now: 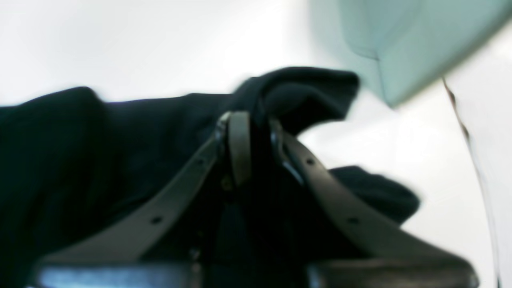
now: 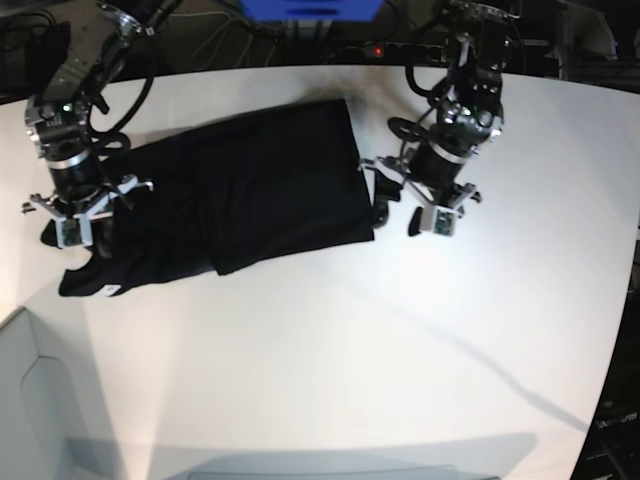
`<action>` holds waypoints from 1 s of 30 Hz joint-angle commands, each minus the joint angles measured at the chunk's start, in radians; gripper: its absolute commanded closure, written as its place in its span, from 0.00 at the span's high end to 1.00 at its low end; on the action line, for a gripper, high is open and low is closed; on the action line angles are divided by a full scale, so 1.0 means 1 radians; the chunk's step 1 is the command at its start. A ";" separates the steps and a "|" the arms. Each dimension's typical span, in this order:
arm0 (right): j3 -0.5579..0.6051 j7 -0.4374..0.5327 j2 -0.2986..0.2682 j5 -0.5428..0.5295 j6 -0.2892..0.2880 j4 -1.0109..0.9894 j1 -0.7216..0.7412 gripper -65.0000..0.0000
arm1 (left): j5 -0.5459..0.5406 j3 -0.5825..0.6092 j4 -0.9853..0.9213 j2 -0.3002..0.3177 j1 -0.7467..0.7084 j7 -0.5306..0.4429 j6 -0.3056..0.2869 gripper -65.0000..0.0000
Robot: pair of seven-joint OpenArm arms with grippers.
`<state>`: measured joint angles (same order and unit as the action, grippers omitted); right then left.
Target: Fold the T-shirt properly
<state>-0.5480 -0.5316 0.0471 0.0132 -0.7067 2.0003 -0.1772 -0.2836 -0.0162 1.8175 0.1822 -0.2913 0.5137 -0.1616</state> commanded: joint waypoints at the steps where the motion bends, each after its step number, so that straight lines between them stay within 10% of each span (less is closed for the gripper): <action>1: 0.026 0.028 0.010 -0.020 0.009 0.027 -0.005 0.00 | -0.007 -0.015 -0.023 0.001 -0.004 -0.010 -0.002 0.52; 18: 0.587 0.034 0.073 -0.019 0.009 0.027 -0.118 0.00 | -0.001 0.025 -0.220 -0.025 0.060 -0.010 0.003 0.52; 30: 0.730 0.034 0.066 -0.014 0.009 -0.233 -0.014 0.00 | -0.006 0.015 -0.207 -0.017 0.027 -0.010 0.003 0.52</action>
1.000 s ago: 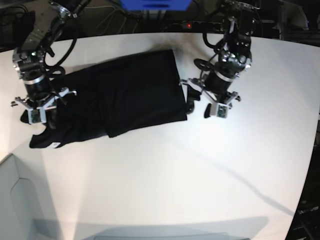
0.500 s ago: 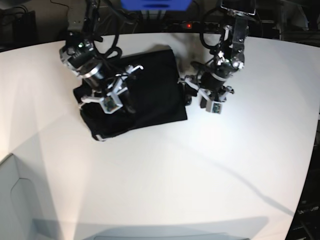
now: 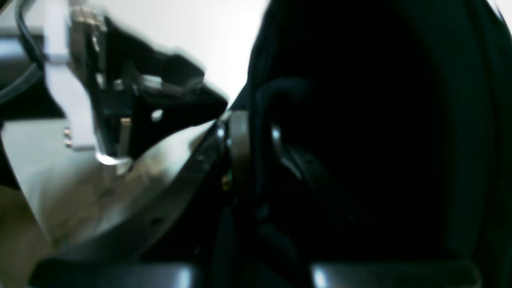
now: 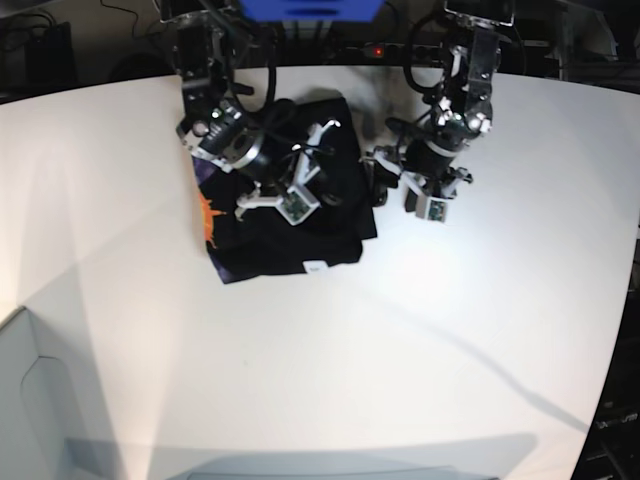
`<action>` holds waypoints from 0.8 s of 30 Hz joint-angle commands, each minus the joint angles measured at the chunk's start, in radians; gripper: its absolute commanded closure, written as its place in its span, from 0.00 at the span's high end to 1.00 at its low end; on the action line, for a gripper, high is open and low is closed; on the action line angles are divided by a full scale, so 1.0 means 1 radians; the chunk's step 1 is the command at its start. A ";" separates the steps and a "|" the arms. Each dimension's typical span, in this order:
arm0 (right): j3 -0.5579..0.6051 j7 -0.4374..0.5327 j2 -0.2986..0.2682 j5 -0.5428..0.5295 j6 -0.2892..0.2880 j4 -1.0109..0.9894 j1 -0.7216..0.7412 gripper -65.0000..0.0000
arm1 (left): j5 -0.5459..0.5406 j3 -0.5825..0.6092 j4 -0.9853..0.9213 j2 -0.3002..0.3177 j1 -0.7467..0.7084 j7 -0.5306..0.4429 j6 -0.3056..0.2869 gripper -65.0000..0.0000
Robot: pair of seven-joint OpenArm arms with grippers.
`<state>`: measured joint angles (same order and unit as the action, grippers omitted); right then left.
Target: Fold the T-shirt properly
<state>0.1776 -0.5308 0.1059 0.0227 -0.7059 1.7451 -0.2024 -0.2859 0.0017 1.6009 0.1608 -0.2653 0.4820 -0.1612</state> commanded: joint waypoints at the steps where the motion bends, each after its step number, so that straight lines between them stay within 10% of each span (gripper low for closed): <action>1: 0.015 0.033 0.007 -0.023 0.008 0.009 0.010 0.00 | -0.003 -0.002 0.011 0.006 0.001 0.022 0.002 0.52; 12: 0.109 0.025 0.013 -0.023 0.008 -0.080 0.079 0.02 | -0.005 -0.055 0.069 0.003 -0.036 0.022 0.004 0.52; 20: 0.110 0.031 0.008 -0.028 0.008 -0.063 0.077 0.48 | -0.005 -0.156 0.131 0.003 -0.085 0.024 0.004 0.53; 24: 0.104 0.033 0.007 -0.028 0.008 0.072 0.047 0.56 | -0.006 -0.197 0.131 0.000 -0.104 0.024 0.004 0.53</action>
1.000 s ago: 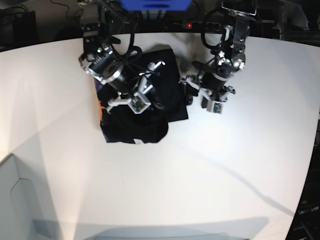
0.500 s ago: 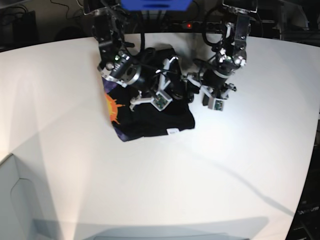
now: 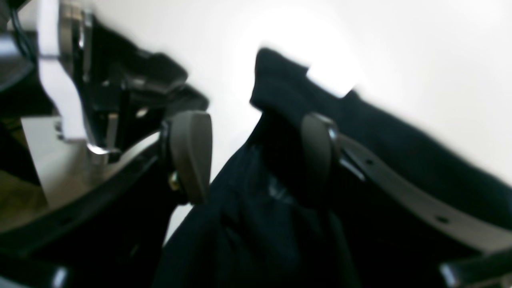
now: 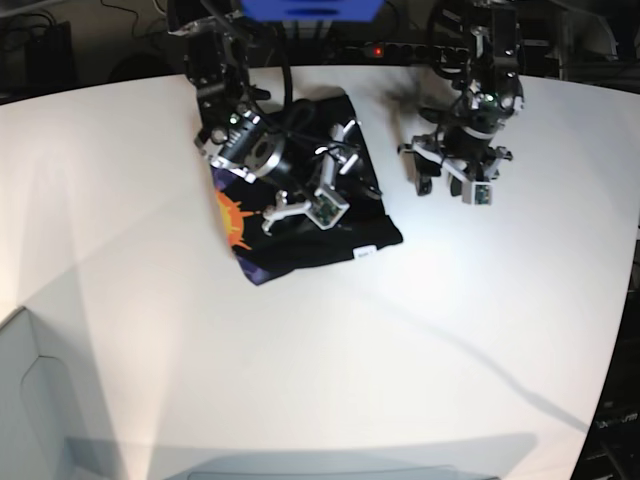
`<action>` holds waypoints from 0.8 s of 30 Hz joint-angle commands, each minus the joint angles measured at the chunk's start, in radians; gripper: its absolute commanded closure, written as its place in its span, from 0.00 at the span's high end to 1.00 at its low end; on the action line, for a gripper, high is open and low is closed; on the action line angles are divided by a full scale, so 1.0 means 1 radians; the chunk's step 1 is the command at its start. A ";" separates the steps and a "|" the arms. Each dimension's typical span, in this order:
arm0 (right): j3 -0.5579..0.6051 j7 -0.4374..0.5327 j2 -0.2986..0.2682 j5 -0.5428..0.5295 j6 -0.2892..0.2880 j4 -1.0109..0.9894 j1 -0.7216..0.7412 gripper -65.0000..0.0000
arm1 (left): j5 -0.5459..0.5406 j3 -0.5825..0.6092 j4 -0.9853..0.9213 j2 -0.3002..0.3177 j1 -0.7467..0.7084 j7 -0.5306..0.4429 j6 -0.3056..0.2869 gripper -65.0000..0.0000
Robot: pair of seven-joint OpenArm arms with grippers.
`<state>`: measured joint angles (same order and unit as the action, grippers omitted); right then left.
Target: Fold the T-shirt properly
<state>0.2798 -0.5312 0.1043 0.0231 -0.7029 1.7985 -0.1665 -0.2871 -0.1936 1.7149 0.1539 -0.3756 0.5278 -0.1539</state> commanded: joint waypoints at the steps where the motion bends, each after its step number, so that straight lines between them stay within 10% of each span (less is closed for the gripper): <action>1: 0.000 0.027 0.008 -0.028 0.005 0.059 0.000 0.56 | -0.005 -0.017 0.021 0.006 -0.003 -0.022 -0.003 0.53; 12: -0.178 0.041 -0.070 -0.028 0.005 0.096 -0.094 0.56 | -0.005 -0.171 0.116 0.005 -0.047 -0.022 -0.011 0.53; 24: -0.046 0.191 -0.170 -0.028 0.005 0.111 -0.224 0.56 | -0.005 -0.182 0.119 0.005 -0.044 -0.022 -0.011 0.53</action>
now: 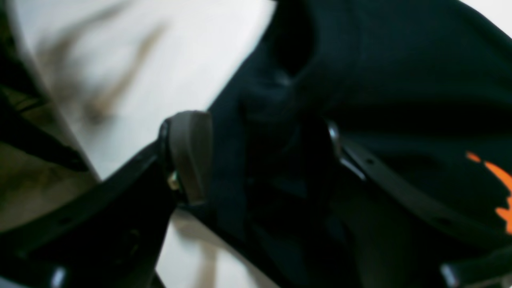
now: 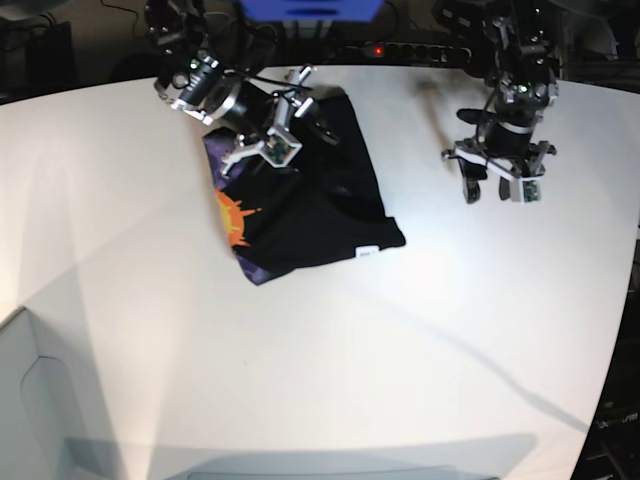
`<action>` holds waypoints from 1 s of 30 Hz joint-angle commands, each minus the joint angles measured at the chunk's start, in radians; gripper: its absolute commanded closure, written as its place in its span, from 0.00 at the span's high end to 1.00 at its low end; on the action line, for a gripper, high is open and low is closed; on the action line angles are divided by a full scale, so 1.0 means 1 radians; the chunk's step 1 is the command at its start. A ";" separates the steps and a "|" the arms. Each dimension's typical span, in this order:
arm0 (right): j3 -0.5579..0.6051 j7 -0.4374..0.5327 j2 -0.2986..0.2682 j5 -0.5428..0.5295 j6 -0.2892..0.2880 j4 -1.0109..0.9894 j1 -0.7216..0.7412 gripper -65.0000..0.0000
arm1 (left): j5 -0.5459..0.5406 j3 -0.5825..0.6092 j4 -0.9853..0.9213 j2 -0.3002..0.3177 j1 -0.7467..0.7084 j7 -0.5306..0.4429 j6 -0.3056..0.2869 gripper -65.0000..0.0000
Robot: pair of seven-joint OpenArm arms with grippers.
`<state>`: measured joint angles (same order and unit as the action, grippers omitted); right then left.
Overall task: Fold the T-shirt properly
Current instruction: 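Press and smooth the folded bundle with the right gripper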
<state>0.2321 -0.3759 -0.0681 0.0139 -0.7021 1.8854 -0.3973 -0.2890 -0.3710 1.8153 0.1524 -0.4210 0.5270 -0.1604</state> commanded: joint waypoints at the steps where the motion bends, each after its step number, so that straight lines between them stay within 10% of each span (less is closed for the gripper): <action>1: 0.013 0.041 -0.005 -0.019 0.004 0.033 0.001 0.56 | -0.003 -0.004 0.018 0.006 0.001 -0.021 -0.005 0.53; 30: 0.071 0.036 -0.017 -0.012 0.004 -0.105 0.156 0.56 | -0.003 -0.006 0.019 0.014 0.000 -0.021 -0.005 0.53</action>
<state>0.3004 -0.3702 -0.0921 0.0223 -0.7021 1.7645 -0.2481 -0.2890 -0.3710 1.8149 0.1555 -0.4236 0.5274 -0.1608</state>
